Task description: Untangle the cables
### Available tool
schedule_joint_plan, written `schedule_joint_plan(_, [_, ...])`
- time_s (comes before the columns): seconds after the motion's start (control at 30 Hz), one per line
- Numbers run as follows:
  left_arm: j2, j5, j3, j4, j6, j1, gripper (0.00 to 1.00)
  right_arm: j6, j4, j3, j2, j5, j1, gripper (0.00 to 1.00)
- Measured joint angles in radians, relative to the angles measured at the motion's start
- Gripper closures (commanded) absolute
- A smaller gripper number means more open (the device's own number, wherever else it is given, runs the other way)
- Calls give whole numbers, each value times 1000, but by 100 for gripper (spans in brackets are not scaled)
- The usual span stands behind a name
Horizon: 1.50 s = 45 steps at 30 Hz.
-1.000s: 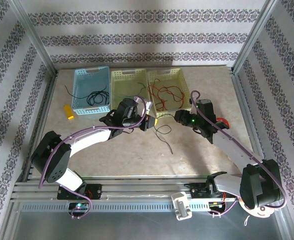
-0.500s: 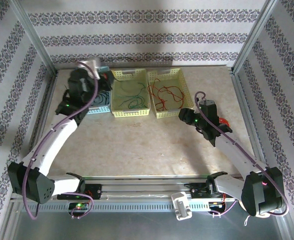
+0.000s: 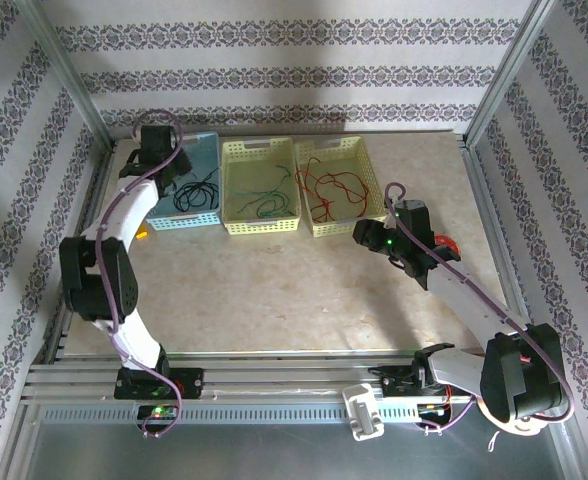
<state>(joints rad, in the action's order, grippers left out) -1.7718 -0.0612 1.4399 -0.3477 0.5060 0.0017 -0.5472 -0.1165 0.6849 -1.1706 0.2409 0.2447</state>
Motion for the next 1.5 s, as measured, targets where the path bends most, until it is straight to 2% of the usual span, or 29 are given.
schedule_joint_plan(0.13, [-29, -38, -2, -72, 0, 0, 0, 3, -3, 0, 0, 11, 0, 53])
schedule_joint_plan(0.33, [48, -108, -7, -80, -4, 26, 1, 3, -6, 0, -12, 19, 2, 53])
schedule_joint_plan(0.53, [60, -46, -37, -75, -3, 112, 0, 3, -7, 0, -42, 29, 9, 53])
schedule_joint_plan(0.67, [104, 29, -201, -5, 11, 109, 1, 0, -9, 0, -36, -21, 5, 51])
schedule_joint_plan(0.73, [178, 33, -339, 31, 27, 105, 1, -3, -14, -3, -13, -71, -6, 48])
schedule_joint_plan(0.8, [308, 5, -499, 66, 34, 103, 1, 1, -14, -18, 43, -154, -27, 42])
schedule_joint_plan(0.83, [389, -19, -573, 84, 33, 102, 1, 6, -14, -27, 75, -200, -32, 33])
schedule_joint_plan(0.9, [553, -83, -691, 113, 24, 98, 1, 20, 2, -57, 150, -312, -36, 2])
schedule_joint_plan(1.0, [776, -199, -805, 143, -6, 97, 1, 58, 90, -130, 231, -497, -35, 2])
schedule_joint_plan(1.1, [878, -288, -877, 181, -63, 96, 1, 140, 267, -242, 232, -684, -26, 2])
schedule_joint_plan(1.2, [872, -354, -946, 233, -114, 97, 1, 228, 363, -292, 135, -818, -17, 2])
schedule_joint_plan(1.33, [747, -388, -1022, 345, -154, 97, 1, 303, 477, -280, -62, -948, 2, 2])
schedule_joint_plan(1.43, [632, -381, -1059, 458, -168, 97, 1, 370, 570, -266, -186, -995, 15, 2])
schedule_joint_plan(1.5, [565, -368, -1059, 525, -182, 97, 1, 446, 665, -261, -245, -978, 15, 2])
